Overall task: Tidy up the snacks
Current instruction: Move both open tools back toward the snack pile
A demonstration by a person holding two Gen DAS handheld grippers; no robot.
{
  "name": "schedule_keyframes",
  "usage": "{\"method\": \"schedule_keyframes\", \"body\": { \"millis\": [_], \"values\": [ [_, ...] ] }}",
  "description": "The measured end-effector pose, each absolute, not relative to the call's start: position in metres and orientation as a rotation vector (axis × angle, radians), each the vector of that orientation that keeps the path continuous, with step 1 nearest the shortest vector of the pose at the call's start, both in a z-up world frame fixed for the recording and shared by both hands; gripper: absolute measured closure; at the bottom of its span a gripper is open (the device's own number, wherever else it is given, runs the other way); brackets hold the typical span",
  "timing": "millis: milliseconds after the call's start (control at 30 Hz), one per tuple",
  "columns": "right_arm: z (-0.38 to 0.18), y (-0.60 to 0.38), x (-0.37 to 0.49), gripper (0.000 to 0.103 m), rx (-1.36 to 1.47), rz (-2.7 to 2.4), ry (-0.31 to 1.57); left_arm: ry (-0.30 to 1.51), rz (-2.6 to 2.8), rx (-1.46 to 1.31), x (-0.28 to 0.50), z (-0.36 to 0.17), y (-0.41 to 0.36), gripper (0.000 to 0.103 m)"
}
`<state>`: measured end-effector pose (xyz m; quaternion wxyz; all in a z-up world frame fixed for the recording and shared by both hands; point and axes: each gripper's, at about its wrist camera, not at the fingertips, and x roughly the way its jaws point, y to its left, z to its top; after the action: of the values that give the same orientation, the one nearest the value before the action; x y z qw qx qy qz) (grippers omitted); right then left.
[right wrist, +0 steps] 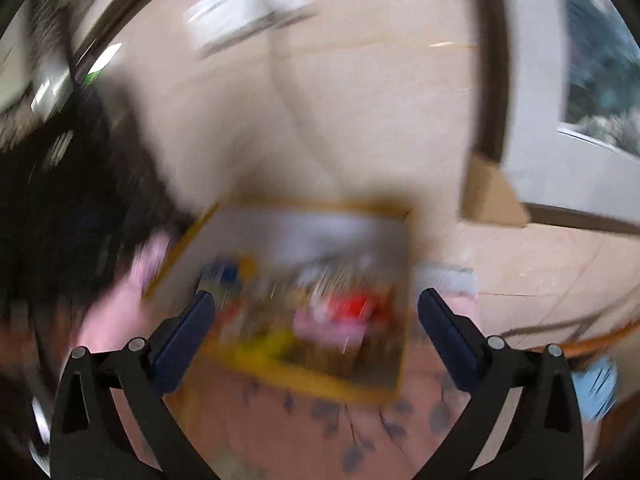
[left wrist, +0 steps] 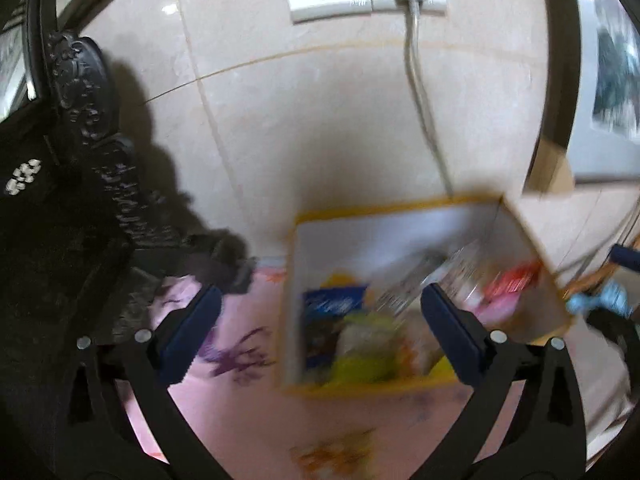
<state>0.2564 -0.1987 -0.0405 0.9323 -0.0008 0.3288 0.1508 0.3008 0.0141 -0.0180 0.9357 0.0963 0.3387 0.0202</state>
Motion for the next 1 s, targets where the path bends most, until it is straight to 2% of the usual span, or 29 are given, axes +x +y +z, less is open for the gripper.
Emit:
{"method": "schedule_keyframes", "body": {
  "millis": [133, 233, 600, 767, 800, 867, 933, 1000],
  "values": [
    [-0.094, -0.153, 0.202, 0.001, -0.410, 0.492, 0.761, 0.753, 0.059, 0.304, 0.270, -0.048, 0.046, 0.002],
    [-0.146, -0.125, 0.186, 0.001, -0.589, 0.612, 0.927, 0.840, 0.024, 0.362, 0.249, -0.076, 0.061, 0.002],
    [-0.220, -0.061, 0.168, 0.001, -0.871, 0.896, 1.038, 1.010, -0.160, 0.413, 0.172, -0.145, 0.052, 0.002],
    [-0.237, -0.067, 0.183, 0.002, -0.809, 0.830, 1.092, 1.024, -0.163, 0.391, 0.170, -0.157, 0.052, 0.002],
    [-0.237, -0.070, 0.185, 0.006, -0.771, 0.825, 1.108, 1.022, -0.140, 0.400, 0.172, -0.158, 0.052, 0.002],
    [-0.232, -0.081, 0.185, 0.038, -0.631, 0.762, 1.148, 1.039, -0.137, 0.373, 0.175, -0.161, 0.053, 0.002],
    [-0.228, -0.087, 0.176, 0.049, -0.567, 0.663, 1.152, 1.055, -0.150, 0.325, 0.178, -0.164, 0.053, 0.002],
    [-0.227, -0.090, 0.165, 0.050, -0.503, 0.643, 1.162, 1.066, -0.148, 0.303, 0.181, -0.169, 0.050, 0.002]
  ]
}}
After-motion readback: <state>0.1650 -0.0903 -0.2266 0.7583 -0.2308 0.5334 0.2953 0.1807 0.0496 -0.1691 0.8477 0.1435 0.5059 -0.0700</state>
